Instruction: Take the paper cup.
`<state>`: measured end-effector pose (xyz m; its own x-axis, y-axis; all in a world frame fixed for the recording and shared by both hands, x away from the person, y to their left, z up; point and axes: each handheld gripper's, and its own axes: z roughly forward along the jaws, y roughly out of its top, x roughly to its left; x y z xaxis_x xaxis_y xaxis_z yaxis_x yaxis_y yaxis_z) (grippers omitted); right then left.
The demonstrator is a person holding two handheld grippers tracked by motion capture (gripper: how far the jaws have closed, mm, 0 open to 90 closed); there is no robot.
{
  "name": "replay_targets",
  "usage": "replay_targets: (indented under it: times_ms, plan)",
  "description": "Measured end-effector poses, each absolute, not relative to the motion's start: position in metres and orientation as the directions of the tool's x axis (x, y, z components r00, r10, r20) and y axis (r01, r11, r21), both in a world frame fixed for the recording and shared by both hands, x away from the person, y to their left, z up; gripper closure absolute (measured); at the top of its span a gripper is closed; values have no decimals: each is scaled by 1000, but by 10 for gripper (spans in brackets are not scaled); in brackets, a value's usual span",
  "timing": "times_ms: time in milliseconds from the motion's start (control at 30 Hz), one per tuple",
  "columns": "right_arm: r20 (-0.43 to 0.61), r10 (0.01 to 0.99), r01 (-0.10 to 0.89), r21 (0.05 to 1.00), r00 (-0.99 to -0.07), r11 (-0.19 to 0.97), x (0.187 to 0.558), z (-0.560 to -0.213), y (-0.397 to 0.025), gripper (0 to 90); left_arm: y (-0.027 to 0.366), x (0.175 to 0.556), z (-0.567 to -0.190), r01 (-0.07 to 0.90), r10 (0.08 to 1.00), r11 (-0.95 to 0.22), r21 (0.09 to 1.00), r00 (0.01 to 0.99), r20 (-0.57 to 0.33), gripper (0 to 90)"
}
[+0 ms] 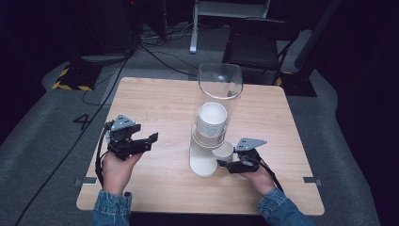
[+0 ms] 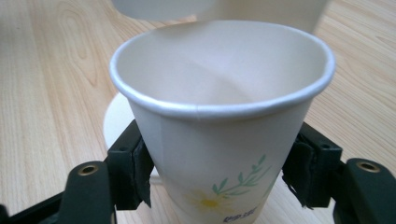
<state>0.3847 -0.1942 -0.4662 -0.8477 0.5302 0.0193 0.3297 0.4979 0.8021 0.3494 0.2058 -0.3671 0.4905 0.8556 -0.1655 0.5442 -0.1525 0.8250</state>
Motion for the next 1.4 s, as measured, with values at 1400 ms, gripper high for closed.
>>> replay_targets:
  times_ms: [1400]
  plan:
    - [45, 801, 376, 898, -597, 230, 436, -428, -285, 333, 217, 334, -380, 584, 881, -152, 798, 445, -158, 262]
